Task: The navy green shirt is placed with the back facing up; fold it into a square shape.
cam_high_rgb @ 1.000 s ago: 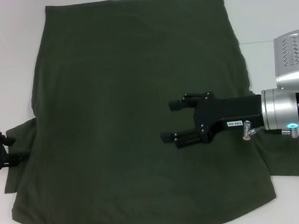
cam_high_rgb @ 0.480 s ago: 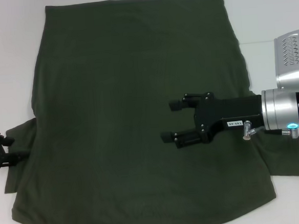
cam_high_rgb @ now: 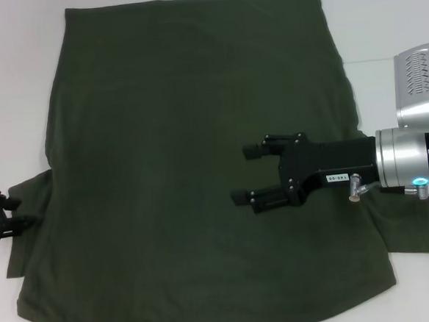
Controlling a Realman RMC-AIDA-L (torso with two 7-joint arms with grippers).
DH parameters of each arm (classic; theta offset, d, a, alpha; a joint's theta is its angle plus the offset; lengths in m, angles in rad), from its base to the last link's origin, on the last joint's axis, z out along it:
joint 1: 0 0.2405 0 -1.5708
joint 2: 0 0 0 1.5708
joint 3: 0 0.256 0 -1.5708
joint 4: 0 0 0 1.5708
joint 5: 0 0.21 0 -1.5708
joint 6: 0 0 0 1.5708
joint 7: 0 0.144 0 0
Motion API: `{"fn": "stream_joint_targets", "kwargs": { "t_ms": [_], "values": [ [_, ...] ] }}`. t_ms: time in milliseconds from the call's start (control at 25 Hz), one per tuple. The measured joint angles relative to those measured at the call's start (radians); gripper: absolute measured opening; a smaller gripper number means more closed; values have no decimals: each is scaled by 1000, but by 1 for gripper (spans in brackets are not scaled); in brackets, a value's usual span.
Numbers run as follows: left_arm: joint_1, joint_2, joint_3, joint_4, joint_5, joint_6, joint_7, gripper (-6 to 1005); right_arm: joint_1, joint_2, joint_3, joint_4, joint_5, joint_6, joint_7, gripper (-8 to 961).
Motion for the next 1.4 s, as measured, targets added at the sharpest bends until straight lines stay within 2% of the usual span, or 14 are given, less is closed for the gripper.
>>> {"fn": "stream_joint_targets", "kwargs": {
  "t_ms": [1400],
  "values": [
    [-13,2,10,-4,24,4,-8,413,9,-2,2,-7,14,0,14,946]
  ]
}}
